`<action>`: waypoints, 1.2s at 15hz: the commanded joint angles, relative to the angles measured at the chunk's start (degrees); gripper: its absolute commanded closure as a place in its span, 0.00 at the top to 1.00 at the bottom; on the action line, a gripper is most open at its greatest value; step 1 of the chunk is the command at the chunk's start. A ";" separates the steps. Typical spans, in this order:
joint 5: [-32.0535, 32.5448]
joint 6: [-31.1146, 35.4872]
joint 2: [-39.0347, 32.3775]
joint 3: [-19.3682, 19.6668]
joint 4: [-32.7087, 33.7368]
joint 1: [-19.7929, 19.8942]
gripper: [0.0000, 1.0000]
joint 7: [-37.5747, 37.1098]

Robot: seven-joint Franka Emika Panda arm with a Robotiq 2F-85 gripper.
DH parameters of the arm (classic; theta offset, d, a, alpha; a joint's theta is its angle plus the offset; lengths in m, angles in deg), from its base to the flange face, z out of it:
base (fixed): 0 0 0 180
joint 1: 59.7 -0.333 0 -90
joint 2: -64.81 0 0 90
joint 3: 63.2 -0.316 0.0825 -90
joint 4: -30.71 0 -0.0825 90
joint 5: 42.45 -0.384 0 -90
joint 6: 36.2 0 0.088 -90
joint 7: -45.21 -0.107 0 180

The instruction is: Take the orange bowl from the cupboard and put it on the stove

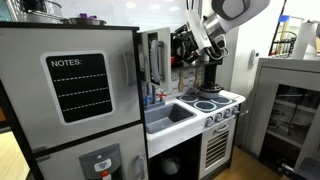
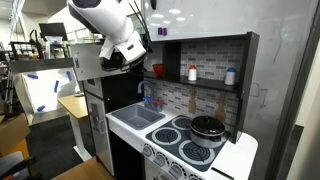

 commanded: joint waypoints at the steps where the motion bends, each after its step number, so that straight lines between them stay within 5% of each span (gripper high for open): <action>1: 0.23 0.53 -3.58 -0.03 4.05 0.00 1.00 0.10; 14: -1.11 0.42 -8.65 0.39 7.44 0.19 1.00 1.07; 15: -1.46 0.33 -8.80 0.45 7.42 0.24 0.75 1.32; 18: -2.12 0.37 -8.91 0.67 7.15 0.21 0.59 1.93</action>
